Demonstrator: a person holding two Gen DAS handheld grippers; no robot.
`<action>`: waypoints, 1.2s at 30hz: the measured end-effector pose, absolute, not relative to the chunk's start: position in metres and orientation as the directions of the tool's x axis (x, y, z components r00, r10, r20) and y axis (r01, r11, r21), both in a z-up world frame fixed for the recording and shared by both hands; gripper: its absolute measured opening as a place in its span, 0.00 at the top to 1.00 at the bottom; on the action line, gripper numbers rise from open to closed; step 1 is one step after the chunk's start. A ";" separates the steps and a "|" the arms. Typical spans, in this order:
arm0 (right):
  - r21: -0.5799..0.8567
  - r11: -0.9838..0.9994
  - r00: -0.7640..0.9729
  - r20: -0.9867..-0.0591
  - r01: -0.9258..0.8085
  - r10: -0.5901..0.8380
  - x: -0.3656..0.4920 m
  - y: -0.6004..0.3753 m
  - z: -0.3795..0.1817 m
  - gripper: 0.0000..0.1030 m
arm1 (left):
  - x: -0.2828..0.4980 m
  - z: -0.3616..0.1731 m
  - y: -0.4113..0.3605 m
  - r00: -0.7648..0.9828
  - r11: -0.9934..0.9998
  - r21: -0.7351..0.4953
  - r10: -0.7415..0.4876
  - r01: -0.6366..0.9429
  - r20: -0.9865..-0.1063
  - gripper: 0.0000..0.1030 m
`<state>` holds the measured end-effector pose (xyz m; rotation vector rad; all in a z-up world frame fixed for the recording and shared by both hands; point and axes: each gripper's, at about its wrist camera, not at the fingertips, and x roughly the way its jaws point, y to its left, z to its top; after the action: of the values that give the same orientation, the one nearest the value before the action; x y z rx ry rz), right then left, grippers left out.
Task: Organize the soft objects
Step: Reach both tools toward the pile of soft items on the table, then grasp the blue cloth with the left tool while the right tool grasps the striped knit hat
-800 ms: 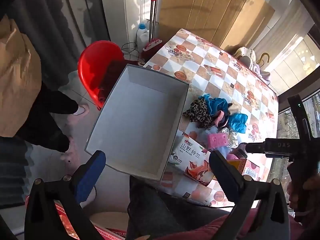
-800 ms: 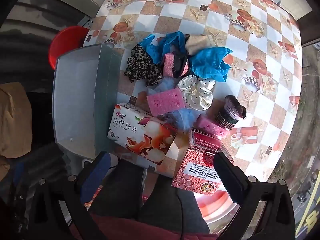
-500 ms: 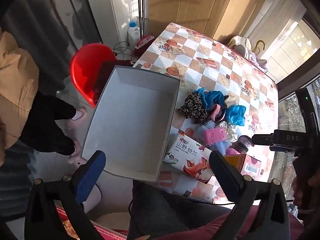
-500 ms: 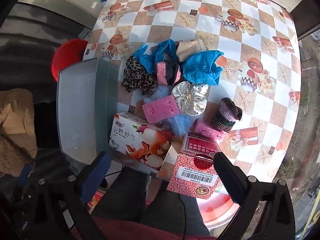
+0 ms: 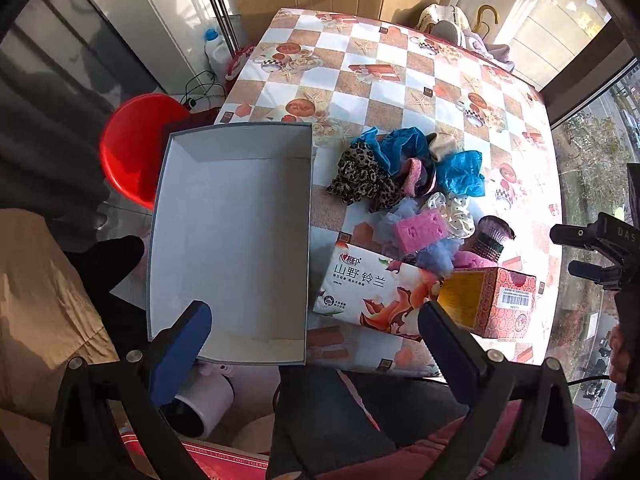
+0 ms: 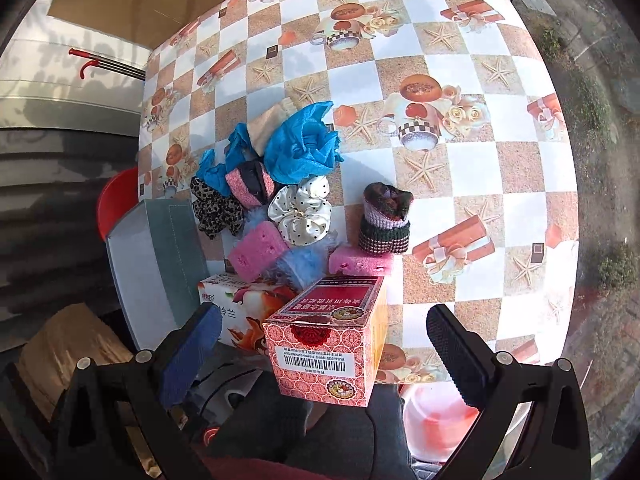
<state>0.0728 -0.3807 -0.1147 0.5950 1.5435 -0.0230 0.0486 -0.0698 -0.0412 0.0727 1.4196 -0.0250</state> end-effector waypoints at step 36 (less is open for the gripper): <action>0.267 0.872 -0.120 -0.932 0.410 0.342 0.112 -0.419 -0.264 0.00 | 0.251 -0.255 -0.200 0.038 0.840 0.215 0.226 0.499 -0.973 0.00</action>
<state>0.1115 -0.4189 -0.2642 0.5797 1.7233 -0.0646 0.2514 -0.2005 -0.2547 0.5956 1.5466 -0.2292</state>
